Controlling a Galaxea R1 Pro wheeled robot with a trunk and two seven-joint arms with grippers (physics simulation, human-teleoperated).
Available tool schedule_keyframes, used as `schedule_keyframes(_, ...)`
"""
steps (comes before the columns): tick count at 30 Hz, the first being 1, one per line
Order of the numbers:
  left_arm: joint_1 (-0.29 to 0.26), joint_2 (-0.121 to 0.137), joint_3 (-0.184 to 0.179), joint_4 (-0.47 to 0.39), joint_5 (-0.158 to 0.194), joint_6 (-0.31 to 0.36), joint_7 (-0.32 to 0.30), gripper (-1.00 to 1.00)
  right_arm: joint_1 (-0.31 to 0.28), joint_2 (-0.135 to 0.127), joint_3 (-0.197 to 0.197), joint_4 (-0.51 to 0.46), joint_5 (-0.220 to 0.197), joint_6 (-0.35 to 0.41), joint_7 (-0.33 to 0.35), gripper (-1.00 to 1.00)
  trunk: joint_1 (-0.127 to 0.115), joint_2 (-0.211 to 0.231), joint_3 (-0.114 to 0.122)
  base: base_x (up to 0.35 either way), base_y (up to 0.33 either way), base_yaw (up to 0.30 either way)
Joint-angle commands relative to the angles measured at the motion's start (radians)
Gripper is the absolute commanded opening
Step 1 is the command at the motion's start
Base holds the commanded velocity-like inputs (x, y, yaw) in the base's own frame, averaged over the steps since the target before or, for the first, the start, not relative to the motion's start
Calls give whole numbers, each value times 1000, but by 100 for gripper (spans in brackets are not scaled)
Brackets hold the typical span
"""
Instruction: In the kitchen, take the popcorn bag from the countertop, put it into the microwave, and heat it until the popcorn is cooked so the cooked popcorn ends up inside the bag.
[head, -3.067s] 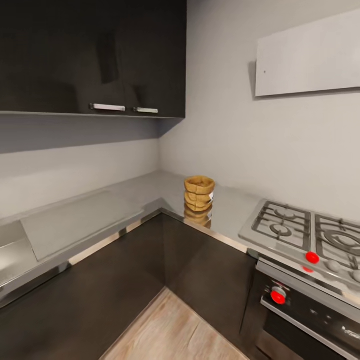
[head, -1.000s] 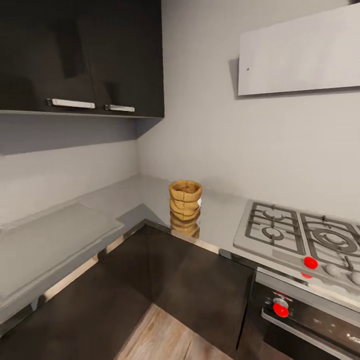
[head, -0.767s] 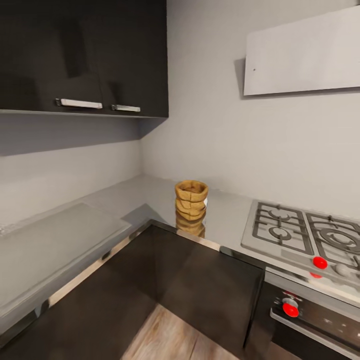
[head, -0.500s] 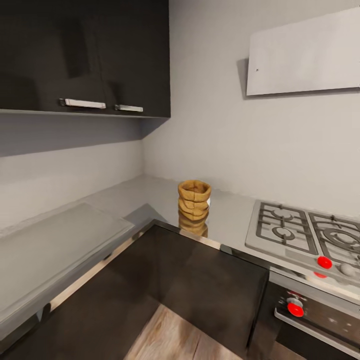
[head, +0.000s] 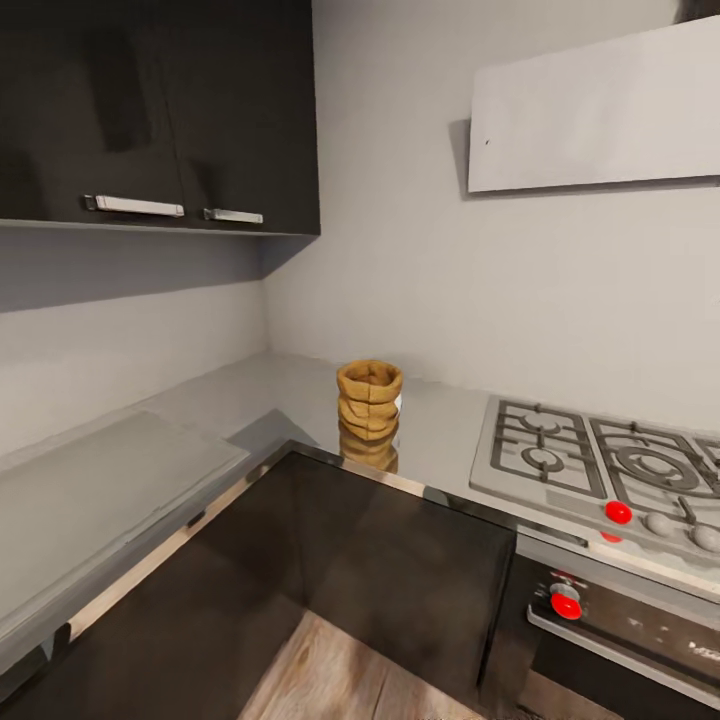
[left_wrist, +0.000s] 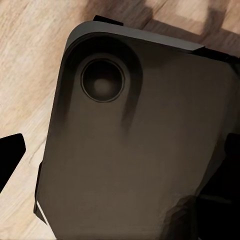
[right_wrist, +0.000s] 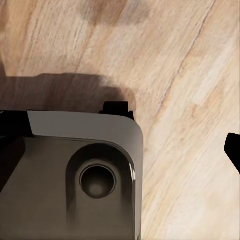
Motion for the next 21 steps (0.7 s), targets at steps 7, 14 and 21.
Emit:
schedule_keyframes(7, 0, -2, 2, -2, 3, -2, 2, 100, -1, -2, -9, 4, 9, -6, 3, 100, -19, 34, 15, 0, 0, 0)
schedule_keyframes(14, 0, 0, 0, -2, 2, -2, 1, 100, -1, -3, -9, 4, 10, -6, 3, 100, -46, 83, 37, 0, 0, 0)
schedule_keyframes(21, 0, 0, -1, -2, -1, -2, 1, 100, -1, 4, -8, 4, 12, -6, 3, 100, -73, 132, 59, 0, 0, 0)
